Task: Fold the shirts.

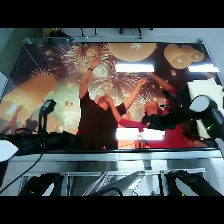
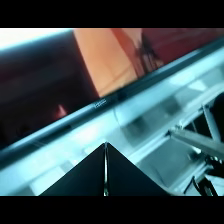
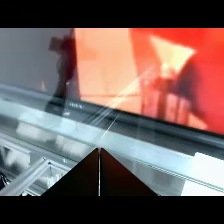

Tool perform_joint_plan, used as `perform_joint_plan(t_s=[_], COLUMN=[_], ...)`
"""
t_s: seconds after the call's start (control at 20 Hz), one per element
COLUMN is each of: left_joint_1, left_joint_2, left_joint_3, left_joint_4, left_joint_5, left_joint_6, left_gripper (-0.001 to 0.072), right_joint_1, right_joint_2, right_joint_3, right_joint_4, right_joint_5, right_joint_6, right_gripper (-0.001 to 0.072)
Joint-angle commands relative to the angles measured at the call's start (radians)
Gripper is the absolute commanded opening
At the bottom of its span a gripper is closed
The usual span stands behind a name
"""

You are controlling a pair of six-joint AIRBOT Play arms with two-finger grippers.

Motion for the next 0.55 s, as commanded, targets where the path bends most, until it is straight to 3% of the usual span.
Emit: perform_joint_plan(t_s=[0.0, 0.5], left_joint_1=[-0.138, -0.174], left_joint_2=[0.07, -0.057], left_joint_3=[-0.152, -0.125], left_joint_4=[0.001, 0.0], left_joint_5=[0.092, 0.132], left_joint_6=[-0.091, -0.081], left_gripper=[0.0017, 0.0017], right_joint_1=[0.139, 0.137], right_joint_2=[0.066, 0.063], right_joint_3=[-0.125, -0.125], right_joint_4=[0.006, 0.01], right_joint_5=[-0.105, -0.103], right_joint_6=[0.015, 0.019], right_gripper=[0.0026, 0.0025])
